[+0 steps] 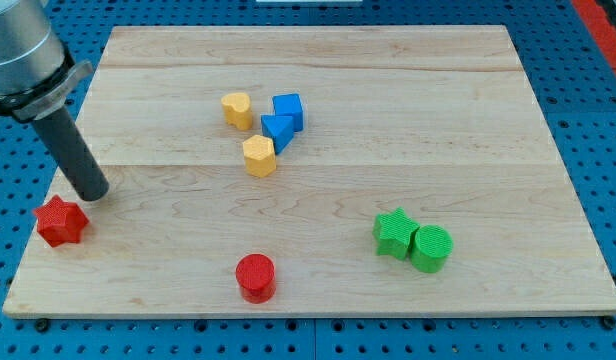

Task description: Place the red star towards the red circle

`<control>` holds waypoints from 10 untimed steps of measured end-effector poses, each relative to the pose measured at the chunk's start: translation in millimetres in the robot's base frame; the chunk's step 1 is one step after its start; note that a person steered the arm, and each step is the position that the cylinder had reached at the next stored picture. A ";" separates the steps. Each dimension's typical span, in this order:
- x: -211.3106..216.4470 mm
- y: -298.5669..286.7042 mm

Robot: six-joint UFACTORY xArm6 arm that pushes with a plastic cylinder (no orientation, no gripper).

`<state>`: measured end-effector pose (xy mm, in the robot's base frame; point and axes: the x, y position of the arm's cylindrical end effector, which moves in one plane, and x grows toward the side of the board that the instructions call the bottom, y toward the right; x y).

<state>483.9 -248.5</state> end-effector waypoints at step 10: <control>82.6 95.1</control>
